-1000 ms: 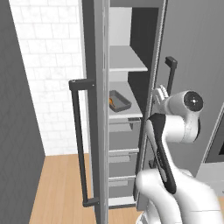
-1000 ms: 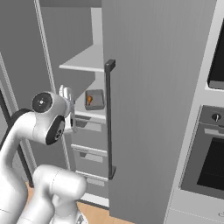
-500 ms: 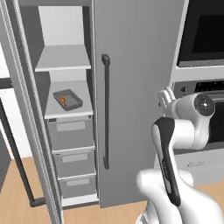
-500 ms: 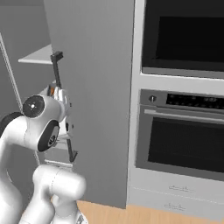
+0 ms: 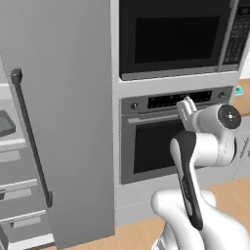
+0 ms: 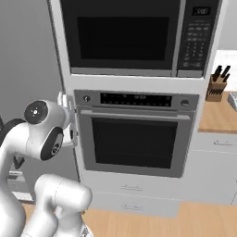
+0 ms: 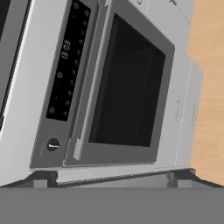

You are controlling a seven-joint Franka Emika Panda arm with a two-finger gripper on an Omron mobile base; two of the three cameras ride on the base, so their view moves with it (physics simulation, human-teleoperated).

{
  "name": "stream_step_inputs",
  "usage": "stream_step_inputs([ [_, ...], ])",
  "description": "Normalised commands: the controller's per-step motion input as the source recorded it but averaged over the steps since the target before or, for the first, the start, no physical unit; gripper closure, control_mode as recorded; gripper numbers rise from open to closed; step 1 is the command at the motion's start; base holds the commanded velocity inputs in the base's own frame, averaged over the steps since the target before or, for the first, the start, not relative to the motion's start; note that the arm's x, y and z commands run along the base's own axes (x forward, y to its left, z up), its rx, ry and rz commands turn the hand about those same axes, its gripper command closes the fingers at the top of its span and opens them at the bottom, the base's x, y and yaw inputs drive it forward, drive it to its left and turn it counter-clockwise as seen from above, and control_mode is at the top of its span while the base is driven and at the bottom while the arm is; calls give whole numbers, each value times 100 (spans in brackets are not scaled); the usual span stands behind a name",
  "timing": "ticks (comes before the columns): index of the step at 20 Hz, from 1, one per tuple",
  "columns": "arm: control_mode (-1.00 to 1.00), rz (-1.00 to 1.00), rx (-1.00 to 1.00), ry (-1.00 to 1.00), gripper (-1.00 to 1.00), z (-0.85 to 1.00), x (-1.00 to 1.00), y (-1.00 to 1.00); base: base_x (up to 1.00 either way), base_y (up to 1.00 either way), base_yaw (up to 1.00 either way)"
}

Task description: Take the meat container that has the chicken drumstick and place it on the second highest rack of the freezer. Then take the vegetable container that has the carrot and broccoli and place it on the highest rack of the freezer.

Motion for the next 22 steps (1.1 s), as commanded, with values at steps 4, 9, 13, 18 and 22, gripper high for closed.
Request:
stream_step_inputs([
  [4,100,0,0,0,-100,0,0,0,44,-100,-4],
  [9,100,0,0,0,-100,0,0,0,38,-100,-16],
  [13,100,0,0,0,-100,0,0,0,48,-100,-13],
  [18,100,0,0,0,-100,0,0,0,61,-100,-10],
  [22,100,0,0,0,-100,0,0,0,68,-100,-7],
])
